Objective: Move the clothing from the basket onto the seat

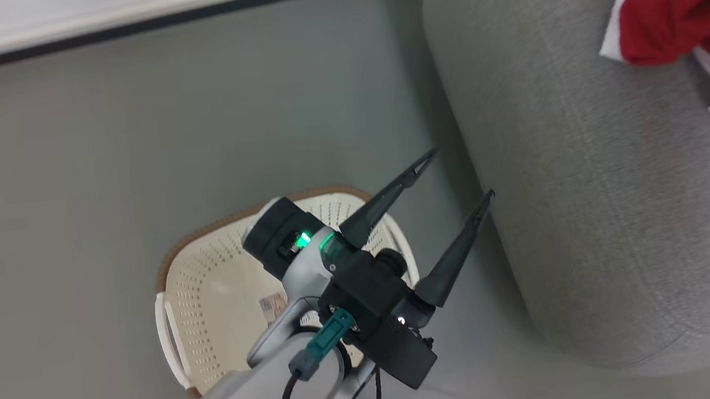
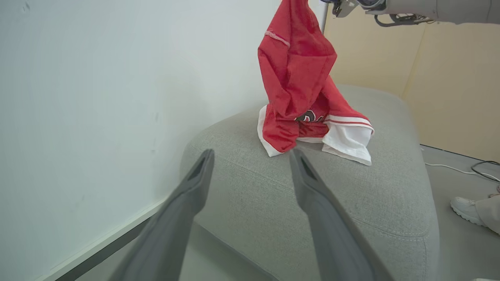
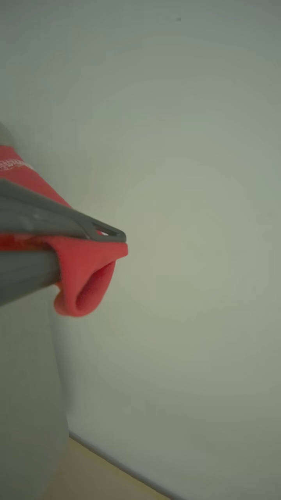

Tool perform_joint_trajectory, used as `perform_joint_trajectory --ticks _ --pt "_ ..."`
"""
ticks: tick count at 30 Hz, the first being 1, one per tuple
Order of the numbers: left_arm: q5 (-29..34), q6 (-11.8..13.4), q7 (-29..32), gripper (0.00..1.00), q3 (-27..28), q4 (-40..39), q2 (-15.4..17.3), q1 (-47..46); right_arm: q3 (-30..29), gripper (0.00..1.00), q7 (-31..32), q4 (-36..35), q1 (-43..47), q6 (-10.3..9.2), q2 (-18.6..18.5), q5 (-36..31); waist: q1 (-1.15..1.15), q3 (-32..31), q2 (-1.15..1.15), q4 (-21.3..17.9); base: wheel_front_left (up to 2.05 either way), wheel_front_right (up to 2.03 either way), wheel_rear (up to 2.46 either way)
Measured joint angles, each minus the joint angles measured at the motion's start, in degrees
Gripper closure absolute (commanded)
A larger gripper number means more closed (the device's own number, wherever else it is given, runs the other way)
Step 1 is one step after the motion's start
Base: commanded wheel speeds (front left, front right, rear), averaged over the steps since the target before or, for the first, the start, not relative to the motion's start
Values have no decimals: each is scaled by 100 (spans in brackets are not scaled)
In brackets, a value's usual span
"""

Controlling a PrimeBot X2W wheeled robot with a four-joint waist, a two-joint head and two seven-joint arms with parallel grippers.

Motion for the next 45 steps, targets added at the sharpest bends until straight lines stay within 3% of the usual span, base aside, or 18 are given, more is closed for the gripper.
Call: perform_joint_trajectory --ticks 6,16,17,18,19,34,45 --pt "187 -33 52 0 48 -27 149 -261 229 100 -225 668 54 -2 577 -7 1 580 0 108 0 0 0" --pt "236 -42 107 0 48 94 297 -351 243 99 -571 1473 384 51 851 44 -1 855 0 -155 0 0 0" --pt "237 -43 107 0 48 109 308 -351 252 70 -588 1539 387 59 860 44 -1 853 0 -197 0 0 0" --pt "240 -44 107 0 47 122 312 -351 265 53 -620 1589 402 89 867 44 -1 847 0 -238 0 0 0" --pt "240 -77 107 0 46 141 318 -350 282 2 -634 1638 426 104 888 43 0 838 -1 -276 0 0 0" --pt "104 -92 -20 0 53 573 344 -88 745 0 -873 1951 1005 354 1152 -172 -1 268 -1 -708 0 0 0" --pt "-388 -75 -266 0 278 958 -48 241 929 0 -924 1708 1383 409 1157 -365 -2 -551 -1 -805 0 0 0"
